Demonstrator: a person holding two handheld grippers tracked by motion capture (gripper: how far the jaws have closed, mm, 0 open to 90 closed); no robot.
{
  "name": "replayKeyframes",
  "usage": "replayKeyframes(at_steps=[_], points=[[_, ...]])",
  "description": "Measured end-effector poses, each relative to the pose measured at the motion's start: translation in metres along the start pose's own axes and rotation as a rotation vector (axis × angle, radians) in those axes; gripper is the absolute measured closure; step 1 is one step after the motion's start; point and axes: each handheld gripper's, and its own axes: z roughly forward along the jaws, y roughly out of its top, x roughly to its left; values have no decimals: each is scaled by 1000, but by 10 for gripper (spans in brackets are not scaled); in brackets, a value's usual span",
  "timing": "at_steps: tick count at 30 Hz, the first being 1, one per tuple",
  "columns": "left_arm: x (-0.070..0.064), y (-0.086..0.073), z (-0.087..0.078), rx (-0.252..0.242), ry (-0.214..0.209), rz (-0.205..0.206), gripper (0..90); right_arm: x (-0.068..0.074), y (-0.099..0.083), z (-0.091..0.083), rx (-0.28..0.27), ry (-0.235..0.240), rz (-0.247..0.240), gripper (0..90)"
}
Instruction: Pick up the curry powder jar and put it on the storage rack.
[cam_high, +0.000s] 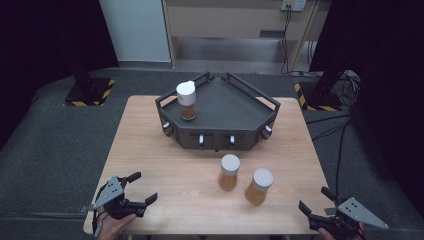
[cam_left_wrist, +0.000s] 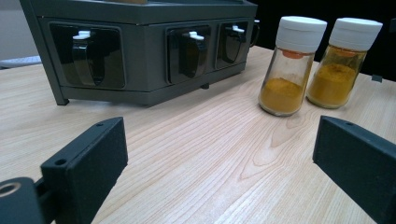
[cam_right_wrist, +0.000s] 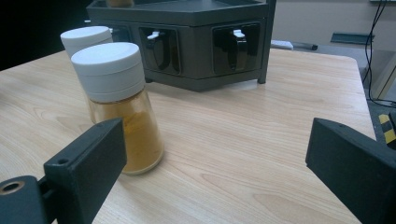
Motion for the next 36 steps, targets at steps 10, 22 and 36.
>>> replayKeyframes(at_steps=[10, 22, 36], points=[[0, 1, 2, 8, -11, 5, 19, -3, 0, 2, 1, 12, 12, 35], [1, 0, 3, 8, -12, -7, 4, -9, 9, 4, -17, 71, 46, 20], [1, 2, 4, 16, -16, -5, 0, -5, 51, 22, -11, 161, -20, 22]])
